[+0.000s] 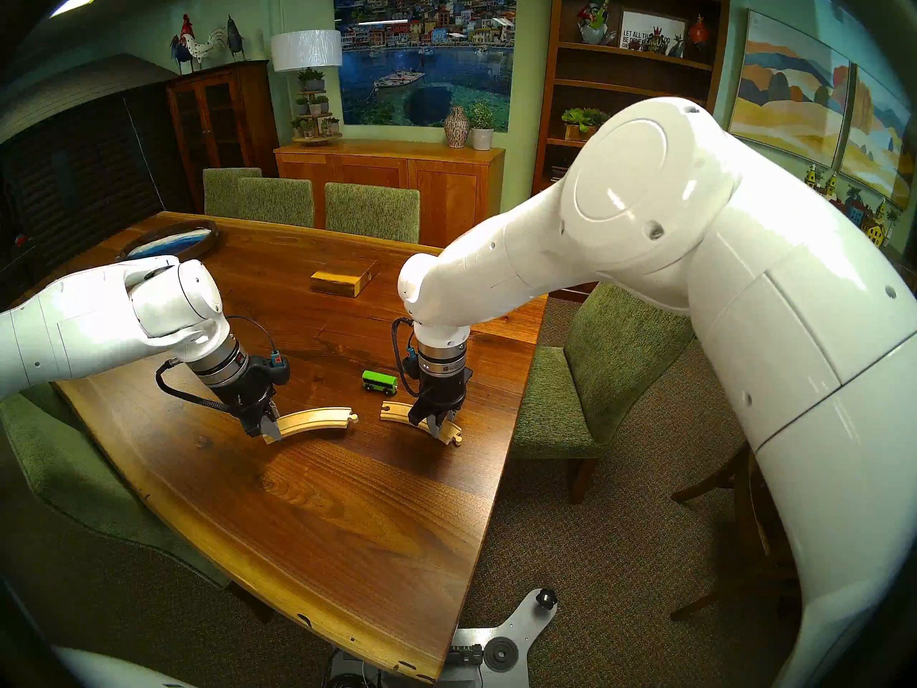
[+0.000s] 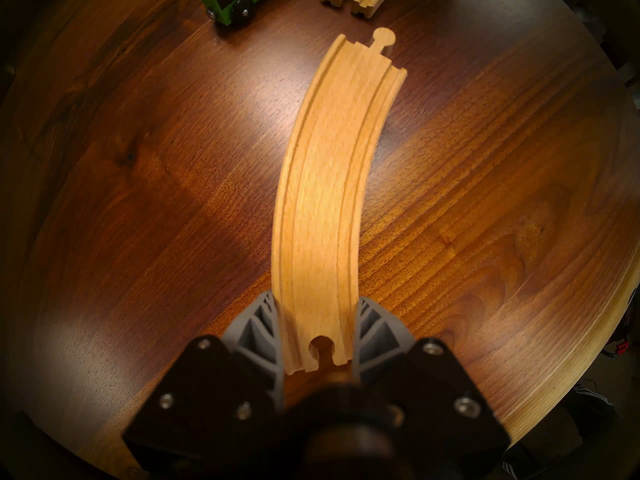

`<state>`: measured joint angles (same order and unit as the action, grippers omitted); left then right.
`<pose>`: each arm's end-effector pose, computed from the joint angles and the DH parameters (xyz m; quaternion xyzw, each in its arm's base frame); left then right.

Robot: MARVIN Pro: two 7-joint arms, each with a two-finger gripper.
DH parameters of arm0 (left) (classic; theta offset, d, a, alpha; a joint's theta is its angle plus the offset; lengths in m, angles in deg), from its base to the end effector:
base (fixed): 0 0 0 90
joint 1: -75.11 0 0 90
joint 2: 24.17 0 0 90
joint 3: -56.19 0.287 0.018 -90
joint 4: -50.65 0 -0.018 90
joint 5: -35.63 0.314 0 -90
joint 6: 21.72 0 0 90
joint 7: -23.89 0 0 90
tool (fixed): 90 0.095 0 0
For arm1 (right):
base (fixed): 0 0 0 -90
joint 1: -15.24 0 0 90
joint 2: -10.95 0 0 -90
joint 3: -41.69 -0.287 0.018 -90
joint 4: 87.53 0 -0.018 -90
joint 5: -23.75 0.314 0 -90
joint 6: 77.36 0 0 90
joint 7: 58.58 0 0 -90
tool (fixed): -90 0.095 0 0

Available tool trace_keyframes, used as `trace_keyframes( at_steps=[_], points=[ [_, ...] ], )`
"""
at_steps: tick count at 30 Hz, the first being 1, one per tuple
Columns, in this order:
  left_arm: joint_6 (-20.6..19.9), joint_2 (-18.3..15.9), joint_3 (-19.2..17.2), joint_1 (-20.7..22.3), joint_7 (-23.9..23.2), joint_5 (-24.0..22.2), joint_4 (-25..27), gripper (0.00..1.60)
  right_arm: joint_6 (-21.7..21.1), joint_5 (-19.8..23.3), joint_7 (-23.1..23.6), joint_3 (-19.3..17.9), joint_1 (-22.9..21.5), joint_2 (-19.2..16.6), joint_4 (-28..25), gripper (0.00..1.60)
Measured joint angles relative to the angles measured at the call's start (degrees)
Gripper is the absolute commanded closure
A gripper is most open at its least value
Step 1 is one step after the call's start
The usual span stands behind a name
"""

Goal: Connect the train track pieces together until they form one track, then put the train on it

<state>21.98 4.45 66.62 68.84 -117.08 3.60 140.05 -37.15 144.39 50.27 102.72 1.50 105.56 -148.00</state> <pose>0.4360 0.1005 -0.2005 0.8459 -0.5250 0.0881 0.0316 0.4886 0.1722 -0.2292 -0.9014 -0.4327 0.0131 0.0012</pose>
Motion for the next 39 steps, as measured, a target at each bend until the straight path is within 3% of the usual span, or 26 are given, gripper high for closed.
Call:
trace_keyframes(
  at_steps=[19, 39],
  points=[
    [0.0, 0.0, 0.0, 0.0, 0.0, 0.0, 0.0, 1.60, -0.3, 5.6, -5.7, -0.3, -3.4, -1.6, -7.5, 1.60],
    [0.0, 0.0, 0.0, 0.0, 0.0, 0.0, 0.0, 1.60, -0.3, 13.4, -12.6, -0.9, -4.1, -0.8, -7.2, 1.60]
  ],
)
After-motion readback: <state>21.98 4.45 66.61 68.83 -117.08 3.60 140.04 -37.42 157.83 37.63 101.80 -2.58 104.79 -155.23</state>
